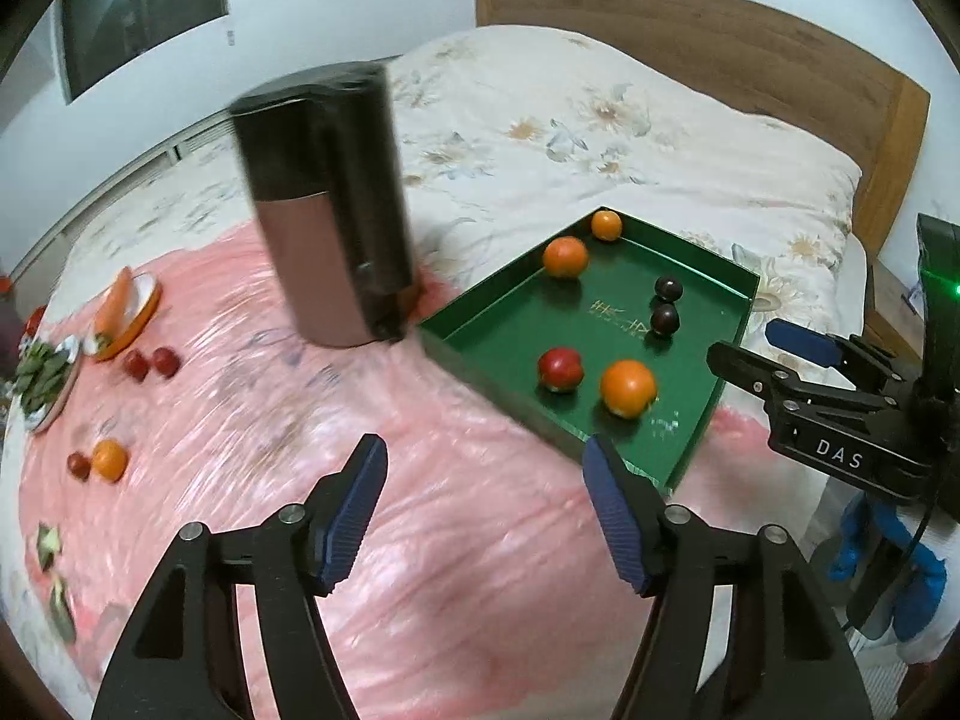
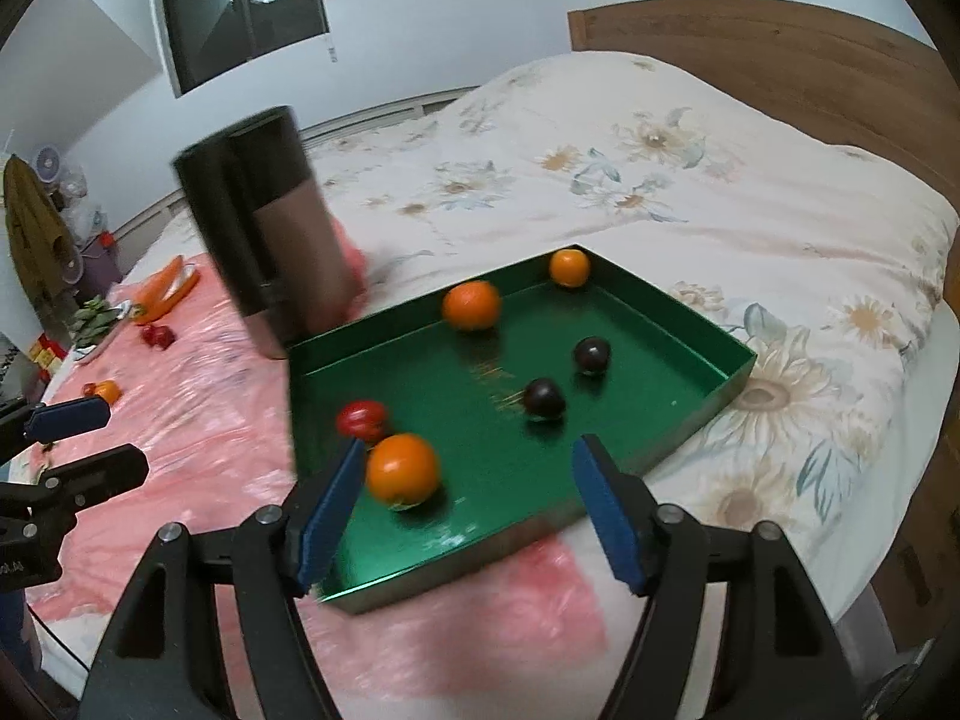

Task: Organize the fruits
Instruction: 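Move both tools back toward the fruit on the pink sheet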

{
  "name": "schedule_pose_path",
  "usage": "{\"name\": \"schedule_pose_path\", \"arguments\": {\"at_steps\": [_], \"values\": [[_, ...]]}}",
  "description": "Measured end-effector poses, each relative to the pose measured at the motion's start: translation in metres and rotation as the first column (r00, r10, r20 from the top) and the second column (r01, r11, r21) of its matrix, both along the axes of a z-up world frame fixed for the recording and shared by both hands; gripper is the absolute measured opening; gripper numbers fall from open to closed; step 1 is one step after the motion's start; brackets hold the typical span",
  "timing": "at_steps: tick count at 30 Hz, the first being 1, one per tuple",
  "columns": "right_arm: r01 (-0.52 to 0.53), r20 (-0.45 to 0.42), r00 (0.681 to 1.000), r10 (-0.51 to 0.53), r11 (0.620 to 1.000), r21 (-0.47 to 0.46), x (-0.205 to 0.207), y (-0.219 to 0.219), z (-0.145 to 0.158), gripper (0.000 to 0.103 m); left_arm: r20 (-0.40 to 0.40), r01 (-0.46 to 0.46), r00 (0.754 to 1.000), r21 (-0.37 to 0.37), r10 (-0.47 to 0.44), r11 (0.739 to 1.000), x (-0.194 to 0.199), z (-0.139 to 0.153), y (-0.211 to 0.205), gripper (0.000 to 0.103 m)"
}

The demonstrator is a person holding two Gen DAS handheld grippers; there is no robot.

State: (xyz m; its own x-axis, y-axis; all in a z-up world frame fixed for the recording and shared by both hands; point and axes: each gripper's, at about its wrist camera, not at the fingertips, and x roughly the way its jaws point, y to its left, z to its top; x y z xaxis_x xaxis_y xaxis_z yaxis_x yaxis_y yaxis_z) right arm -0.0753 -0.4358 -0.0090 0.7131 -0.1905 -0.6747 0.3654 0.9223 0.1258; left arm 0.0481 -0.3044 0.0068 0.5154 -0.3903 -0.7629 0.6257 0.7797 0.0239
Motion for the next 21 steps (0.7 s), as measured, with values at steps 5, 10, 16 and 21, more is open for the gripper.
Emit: {"name": "schedule_pose_path", "arguments": {"at_steps": [5,10,16,21], "values": [[-0.027,0.026,0.999,0.027,1.000,0.000,-0.012,0.031,0.012,0.097,0.017,-0.049,0.999,-0.023,0.049,0.999,-0.016,0.009,0.039,0.062],[-0.077,0.040,0.996,0.077,0.997,-0.012,-0.018,0.068,0.023,0.097,0.032,-0.096,0.995,-0.047,0.098,0.994,-0.031,0.016,0.079,0.062],[-0.137,0.036,0.990,0.139,0.990,-0.042,-0.023,0.110,0.033,0.098,0.061,-0.156,0.985,-0.079,0.161,0.985,-0.043,0.029,0.127,0.064],[-0.175,0.036,0.983,0.178,0.982,-0.066,-0.026,0.144,0.043,0.100,0.100,-0.200,0.972,-0.117,0.212,0.973,-0.056,0.040,0.163,0.073]]}}
